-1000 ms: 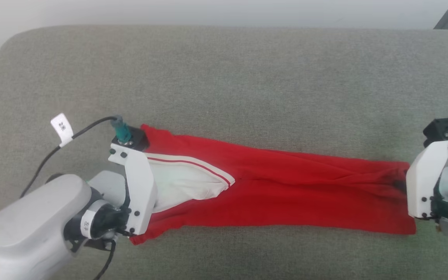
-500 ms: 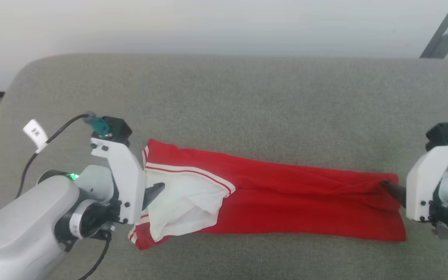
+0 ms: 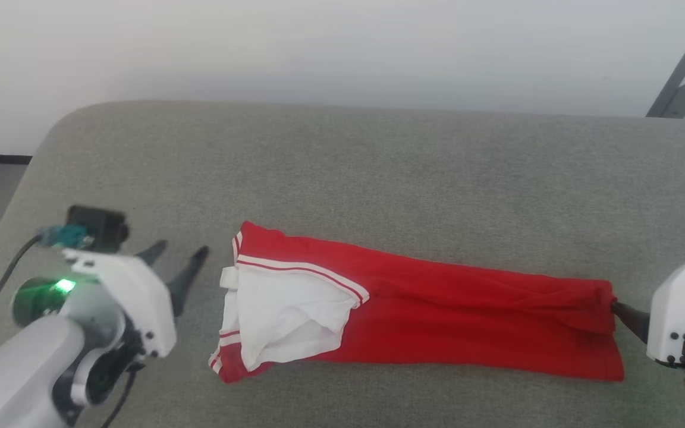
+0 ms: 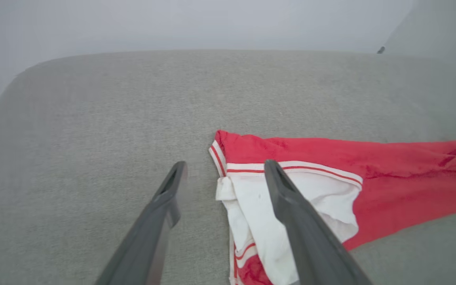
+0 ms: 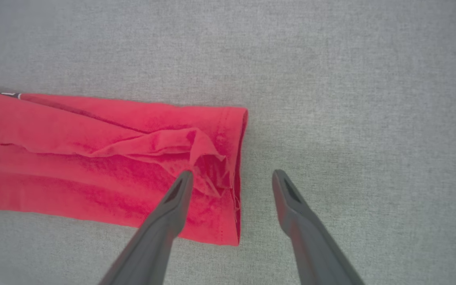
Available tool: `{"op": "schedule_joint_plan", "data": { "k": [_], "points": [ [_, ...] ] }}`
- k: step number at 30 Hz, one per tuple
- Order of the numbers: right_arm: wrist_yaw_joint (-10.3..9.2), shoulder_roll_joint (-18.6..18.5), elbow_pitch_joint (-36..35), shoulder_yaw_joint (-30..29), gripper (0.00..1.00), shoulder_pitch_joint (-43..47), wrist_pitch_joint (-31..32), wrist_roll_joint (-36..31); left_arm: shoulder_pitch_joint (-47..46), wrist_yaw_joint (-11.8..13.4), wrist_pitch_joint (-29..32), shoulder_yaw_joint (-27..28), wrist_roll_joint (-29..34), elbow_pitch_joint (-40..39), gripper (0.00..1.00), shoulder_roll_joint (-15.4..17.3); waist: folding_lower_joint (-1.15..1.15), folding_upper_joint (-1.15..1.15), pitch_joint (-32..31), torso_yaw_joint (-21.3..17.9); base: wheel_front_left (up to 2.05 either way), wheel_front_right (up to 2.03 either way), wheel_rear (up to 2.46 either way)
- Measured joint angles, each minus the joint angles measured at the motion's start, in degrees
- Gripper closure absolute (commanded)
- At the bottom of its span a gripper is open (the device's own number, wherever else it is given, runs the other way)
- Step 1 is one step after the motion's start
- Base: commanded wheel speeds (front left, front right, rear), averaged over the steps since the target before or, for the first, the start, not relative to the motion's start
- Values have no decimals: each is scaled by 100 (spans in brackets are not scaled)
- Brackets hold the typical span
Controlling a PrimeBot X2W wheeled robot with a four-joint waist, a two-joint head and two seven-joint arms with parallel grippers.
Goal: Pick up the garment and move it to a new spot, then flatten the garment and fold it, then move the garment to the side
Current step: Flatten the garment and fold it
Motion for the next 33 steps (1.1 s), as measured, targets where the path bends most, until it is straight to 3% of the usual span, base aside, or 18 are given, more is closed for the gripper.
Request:
{"op": "schedule_joint_plan", "data": {
  "k": [2, 11, 16, 19, 20, 21, 33],
  "points": [
    [0, -7, 148, -85, 0, 2, -53, -12, 252, -136, -599, 119, 62, 110, 0, 46, 0, 0, 30, 44, 0, 0, 0],
    [0, -76, 894, 10, 0, -253, -125, 73, 976, -266, -2194, 641, -21, 654, 0, -42, 0, 0, 195, 202, 0, 0, 0],
    [0, -115, 1316, 201, 0, -457, -199, 185, 1271, -313, -2617, 1060, 141, 891, 0, -133, 0, 0, 310, 331, 0, 0, 0],
    [-1, -156, 1635, 311, 0, -553, -202, 289, 1502, -363, -2642, 1572, 508, 966, 0, -346, 0, 0, 374, 414, 0, 0, 0],
    [-1, -189, 1692, 390, 41, -586, -191, 312, 1578, -416, -2648, 1837, 658, 958, 0, -448, 0, 0, 394, 440, 0, 0, 0],
    [-1, -219, 1737, 460, 100, -633, -183, 357, 1673, -486, -2658, 2091, 854, 953, 0, -544, 0, 0, 412, 463, 0, 0, 0],
    [2, -488, 2017, 608, 100, -888, -383, 869, 2753, -1545, -2658, 4433, 2475, 1183, 0, -2022, 0, 0, 556, 509, 0, 0, 0]
  ]
}}
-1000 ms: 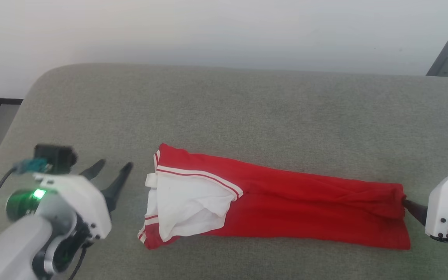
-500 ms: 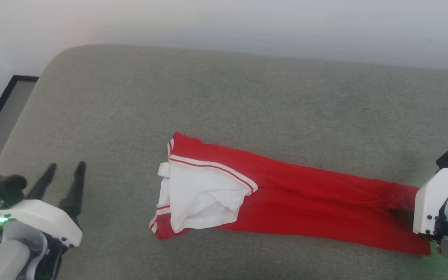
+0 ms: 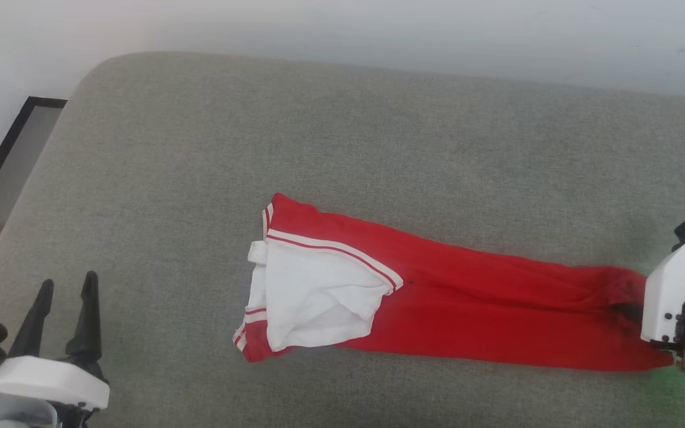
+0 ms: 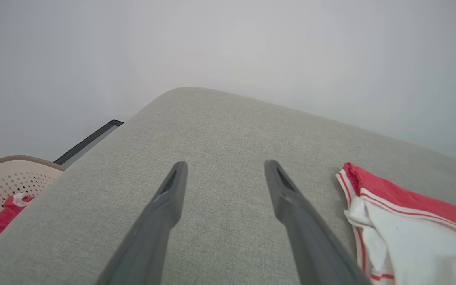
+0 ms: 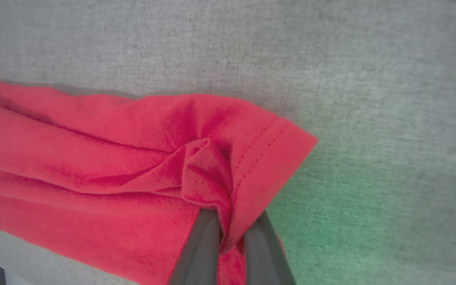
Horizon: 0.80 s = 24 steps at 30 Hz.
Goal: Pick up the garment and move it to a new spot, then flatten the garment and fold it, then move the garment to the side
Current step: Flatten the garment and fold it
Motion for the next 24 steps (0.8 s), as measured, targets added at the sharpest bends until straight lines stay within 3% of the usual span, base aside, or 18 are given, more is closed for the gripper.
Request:
{"op": "schedule_joint_plan", "data": {
  "k": [6, 13, 18, 24],
  "points": [
    [3, -349, 12, -138, 100, -9, -159, 57, 62, -380, 0, 711, 609, 112, 0, -467, 0, 0, 21, -77, 0, 0, 0],
    [1, -940, 299, -690, 100, -69, -349, -207, 78, -509, 0, 1101, 1102, 83, 0, -822, 0, 0, 78, -202, 0, 0, 0],
    [-1, -1298, 755, -990, 100, -260, -569, -524, 57, -525, 0, 1060, 1143, 1, 0, -876, 0, 0, 132, -278, 0, 0, 0],
    [-2, -1238, 795, -714, 100, -445, -597, -624, 66, -526, 0, 1042, 1080, -37, 0, -825, 0, 0, 102, -366, 0, 0, 0]
  ]
}}
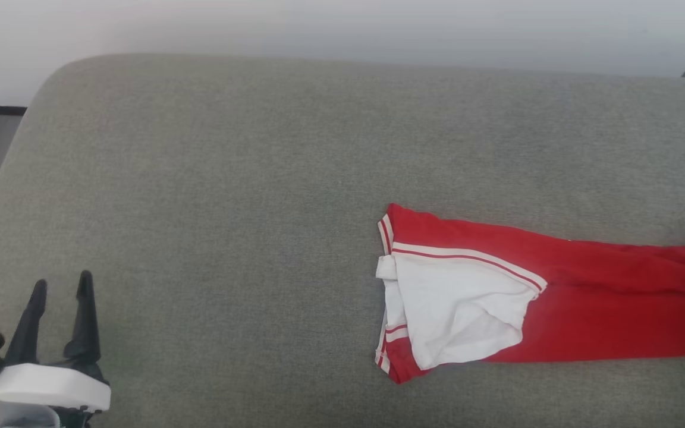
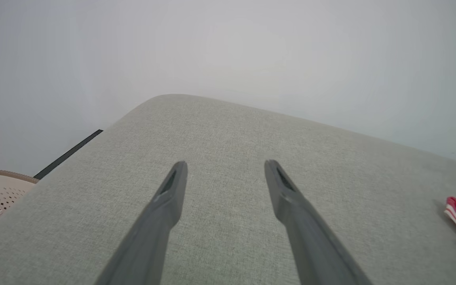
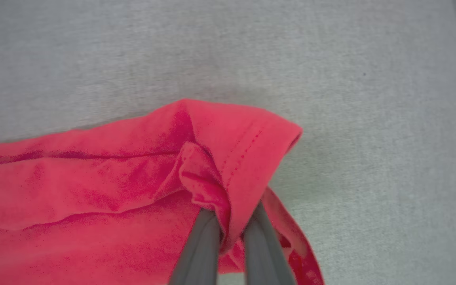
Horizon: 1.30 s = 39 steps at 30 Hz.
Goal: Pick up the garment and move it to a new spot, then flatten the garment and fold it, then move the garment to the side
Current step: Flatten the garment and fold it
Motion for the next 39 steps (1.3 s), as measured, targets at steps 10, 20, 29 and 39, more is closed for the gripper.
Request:
{"op": "schedule_joint_plan", "data": {
  "k": [10, 20, 29, 39],
  "points": [
    [0, 669, -1533, 1044, 100, 146, 553, 806, 94, 0, 0, 3, -25, -27, 0, -9, 0, 0, -179, -71, 0, 0, 0],
    [-1, 1417, -2496, 2139, 100, 244, 864, 1006, 75, 0, 0, -247, -30, 10, 0, -45, 0, 0, -281, 204, 0, 0, 0],
    [-1, 1733, -2127, 2725, 100, 119, 664, 1036, -49, 0, 0, -538, -62, 103, 0, -64, 0, 0, -347, 567, 0, 0, 0],
    [-1, 1996, -1296, 2867, 0, -132, 104, 989, -112, 0, 0, -665, -183, 181, 0, -43, 0, 0, -510, 694, 0, 0, 0]
  ]
}}
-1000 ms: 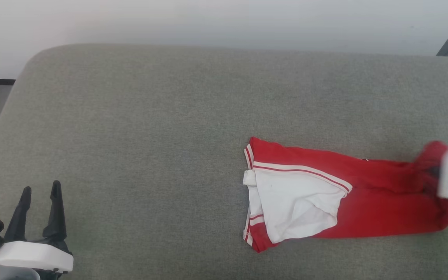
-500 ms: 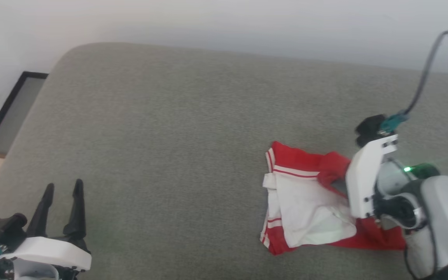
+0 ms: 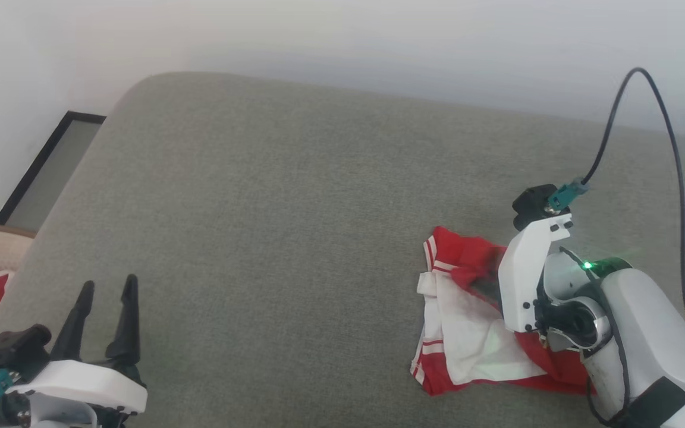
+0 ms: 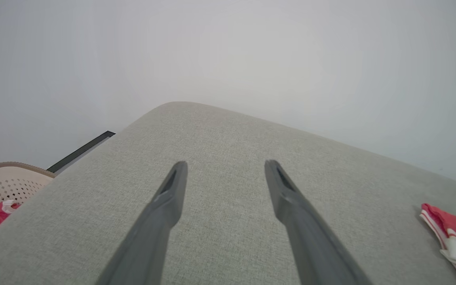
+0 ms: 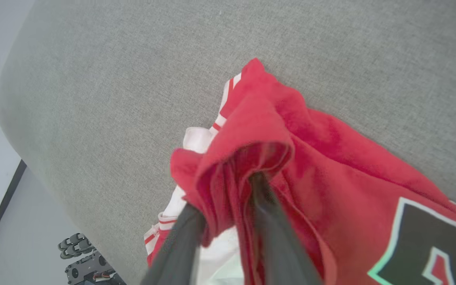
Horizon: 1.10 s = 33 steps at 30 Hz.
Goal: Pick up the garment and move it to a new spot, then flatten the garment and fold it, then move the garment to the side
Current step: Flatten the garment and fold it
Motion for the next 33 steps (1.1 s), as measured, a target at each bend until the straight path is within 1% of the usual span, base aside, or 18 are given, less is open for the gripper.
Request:
{"op": "schedule_joint_plan", "data": {
  "k": [3, 7, 12, 20, 24, 27, 33],
  "points": [
    [1, 49, 68, -34, 0, -23, -77, -14, 40, 0, -1, 78, -42, 15, 0, 9, 0, 0, -51, -82, 0, 0, 0],
    [0, 42, -46, -79, 0, -34, -179, 26, 93, 0, 0, 164, -47, -4, 0, 32, 0, 0, -123, -232, 0, 0, 0],
    [1, -93, -330, -216, 0, -4, -243, 68, 162, 0, 0, 244, -46, -58, 0, 70, 0, 0, -213, -448, 0, 0, 0],
    [0, -394, -778, -765, 0, 343, -539, 112, 330, -1, -1, 379, -37, -92, 0, 132, 0, 0, -355, -798, 0, 0, 0],
    [1, -572, -981, -1007, 0, 594, -942, 105, 454, 0, -1, 470, -19, -112, 0, 183, 0, 0, -439, -984, 0, 0, 0],
    [0, -665, -1092, -1214, 0, 816, -1376, 115, 573, -1, -1, 528, -4, -140, 0, 240, 0, 0, -502, -1128, 0, 0, 0],
    [0, -859, -1168, -1402, 0, 1329, -2353, 1, 815, -1, 0, 580, 9, -210, 0, 348, 0, 0, -592, -1401, 0, 0, 0]
  ]
}}
